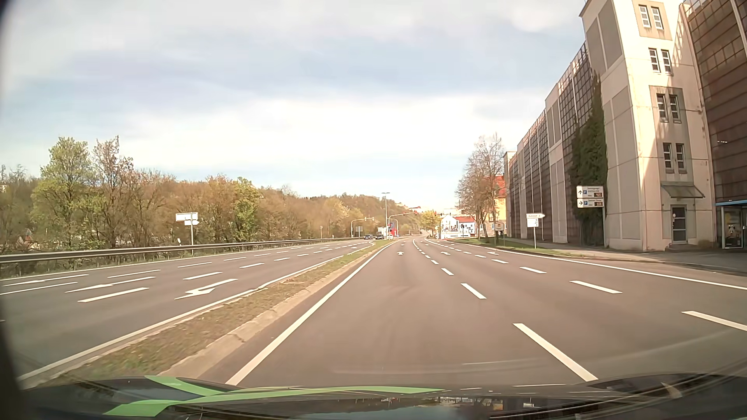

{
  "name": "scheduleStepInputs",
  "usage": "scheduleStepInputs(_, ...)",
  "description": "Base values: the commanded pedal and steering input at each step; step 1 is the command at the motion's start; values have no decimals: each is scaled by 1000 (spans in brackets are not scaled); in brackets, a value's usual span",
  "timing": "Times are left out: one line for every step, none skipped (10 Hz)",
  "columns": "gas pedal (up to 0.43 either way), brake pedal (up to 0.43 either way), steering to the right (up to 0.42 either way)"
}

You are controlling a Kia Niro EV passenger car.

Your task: Follow the waypoints while adhering to traffic rules and regulations

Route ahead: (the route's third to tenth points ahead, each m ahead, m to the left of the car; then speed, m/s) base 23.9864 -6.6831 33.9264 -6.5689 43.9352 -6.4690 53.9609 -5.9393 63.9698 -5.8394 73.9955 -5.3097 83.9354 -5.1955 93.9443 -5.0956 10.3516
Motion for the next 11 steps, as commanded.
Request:
scheduleStepInputs(20, 0, -7)
scheduleStepInputs(20, 0, -6)
scheduleStepInputs(20, 0, -7)
scheduleStepInputs(20, 0, -7)
scheduleStepInputs(20, 0, -7)
scheduleStepInputs(20, 0, -7)
scheduleStepInputs(20, 0, -6)
scheduleStepInputs(20, 0, -5)
scheduleStepInputs(20, 0, -5)
scheduleStepInputs(20, 0, -5)
scheduleStepInputs(20, 0, -5)
